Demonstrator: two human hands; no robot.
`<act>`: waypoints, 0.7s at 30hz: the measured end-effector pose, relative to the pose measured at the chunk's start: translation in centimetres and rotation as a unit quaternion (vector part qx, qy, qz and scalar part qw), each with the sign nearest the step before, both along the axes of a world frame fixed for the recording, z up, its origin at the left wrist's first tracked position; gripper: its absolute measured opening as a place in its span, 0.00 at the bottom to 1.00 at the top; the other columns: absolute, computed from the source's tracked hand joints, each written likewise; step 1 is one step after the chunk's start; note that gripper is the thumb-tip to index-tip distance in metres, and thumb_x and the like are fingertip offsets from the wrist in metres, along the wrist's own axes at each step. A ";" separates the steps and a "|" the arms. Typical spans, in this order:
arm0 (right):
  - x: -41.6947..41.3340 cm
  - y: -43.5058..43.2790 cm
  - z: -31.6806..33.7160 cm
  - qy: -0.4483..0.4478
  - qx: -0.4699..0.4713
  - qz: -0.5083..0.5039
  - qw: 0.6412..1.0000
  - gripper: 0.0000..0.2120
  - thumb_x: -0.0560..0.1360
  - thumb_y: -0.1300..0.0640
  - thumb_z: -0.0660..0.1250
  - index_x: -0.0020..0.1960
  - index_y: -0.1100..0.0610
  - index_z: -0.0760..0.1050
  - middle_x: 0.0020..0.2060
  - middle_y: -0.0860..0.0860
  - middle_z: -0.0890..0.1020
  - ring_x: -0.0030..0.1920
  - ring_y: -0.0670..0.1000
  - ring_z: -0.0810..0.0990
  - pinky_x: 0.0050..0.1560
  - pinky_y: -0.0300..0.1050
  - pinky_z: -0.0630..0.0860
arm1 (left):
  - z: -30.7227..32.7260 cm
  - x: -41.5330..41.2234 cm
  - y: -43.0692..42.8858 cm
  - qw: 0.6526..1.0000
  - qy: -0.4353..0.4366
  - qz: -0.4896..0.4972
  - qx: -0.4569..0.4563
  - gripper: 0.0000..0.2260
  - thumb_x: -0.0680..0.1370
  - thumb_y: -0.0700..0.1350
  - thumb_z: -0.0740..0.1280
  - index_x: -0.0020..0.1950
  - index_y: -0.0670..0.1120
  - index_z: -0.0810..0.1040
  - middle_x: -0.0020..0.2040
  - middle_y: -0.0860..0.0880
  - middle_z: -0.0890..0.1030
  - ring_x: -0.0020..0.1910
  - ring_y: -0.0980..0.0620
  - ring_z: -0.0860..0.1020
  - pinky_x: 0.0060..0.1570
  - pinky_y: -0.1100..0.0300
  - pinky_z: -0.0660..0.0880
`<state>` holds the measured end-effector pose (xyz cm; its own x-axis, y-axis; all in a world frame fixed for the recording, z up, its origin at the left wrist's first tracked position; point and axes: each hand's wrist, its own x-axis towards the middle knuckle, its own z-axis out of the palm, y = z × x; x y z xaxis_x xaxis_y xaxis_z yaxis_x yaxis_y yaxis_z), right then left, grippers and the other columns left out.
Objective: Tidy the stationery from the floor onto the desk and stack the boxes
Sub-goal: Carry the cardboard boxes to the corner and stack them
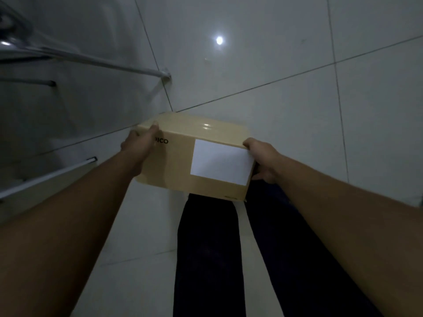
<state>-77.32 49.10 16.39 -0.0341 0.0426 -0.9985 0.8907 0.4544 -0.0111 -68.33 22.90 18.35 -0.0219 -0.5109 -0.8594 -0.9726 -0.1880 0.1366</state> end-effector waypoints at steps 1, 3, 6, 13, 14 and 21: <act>0.0 0.3 1.0 0.003 0.001 -0.001 1.000 0.16 0.76 0.47 0.59 0.58 0.56 0.72 0.49 0.56 0.79 0.48 0.58 0.80 0.44 0.51 0.77 | 1.1 0.3 0.1 1.000 0.006 0.005 0.001 0.44 0.64 0.72 0.63 0.74 0.51 0.63 0.71 0.47 0.69 0.68 0.42 0.68 0.64 0.44 0.65; -0.3 0.8 4.4 0.012 0.003 -0.015 1.000 0.19 0.76 0.44 0.61 0.60 0.56 0.72 0.51 0.56 0.80 0.49 0.58 0.80 0.45 0.52 0.78 | 4.6 0.8 0.8 0.999 0.021 0.018 -0.036 0.37 0.71 0.67 0.64 0.73 0.47 0.63 0.71 0.46 0.69 0.67 0.42 0.69 0.60 0.47 0.67; -1.0 1.4 9.6 0.016 -0.016 -0.037 0.999 0.23 0.75 0.38 0.63 0.61 0.54 0.71 0.52 0.53 0.80 0.48 0.55 0.79 0.40 0.51 0.75 | 9.4 1.9 2.4 0.993 0.018 0.068 -0.091 0.34 0.72 0.65 0.66 0.69 0.45 0.64 0.69 0.44 0.70 0.63 0.42 0.72 0.61 0.47 0.71; -3.6 1.5 25.4 0.040 -0.071 0.035 0.996 0.18 0.77 0.41 0.62 0.56 0.54 0.73 0.43 0.49 0.80 0.41 0.48 0.78 0.35 0.43 0.69 | 24.7 4.3 5.5 0.970 0.056 0.201 -0.126 0.40 0.66 0.67 0.71 0.69 0.42 0.68 0.65 0.44 0.75 0.60 0.42 0.75 0.61 0.46 0.73; -4.0 1.3 27.4 0.046 -0.080 0.052 0.994 0.17 0.77 0.42 0.62 0.56 0.55 0.72 0.43 0.50 0.80 0.40 0.48 0.77 0.35 0.42 0.69 | 26.6 4.6 5.8 0.969 0.063 0.208 -0.117 0.41 0.66 0.66 0.71 0.69 0.42 0.68 0.65 0.44 0.74 0.60 0.42 0.75 0.62 0.44 0.73; -5.8 0.2 39.3 0.046 -0.142 0.173 0.974 0.29 0.71 0.36 0.66 0.65 0.53 0.70 0.58 0.53 0.77 0.57 0.59 0.78 0.53 0.66 0.72 | 37.6 7.9 9.9 0.930 0.152 0.304 -0.137 0.32 0.71 0.60 0.71 0.67 0.44 0.65 0.57 0.48 0.73 0.51 0.48 0.73 0.51 0.53 0.73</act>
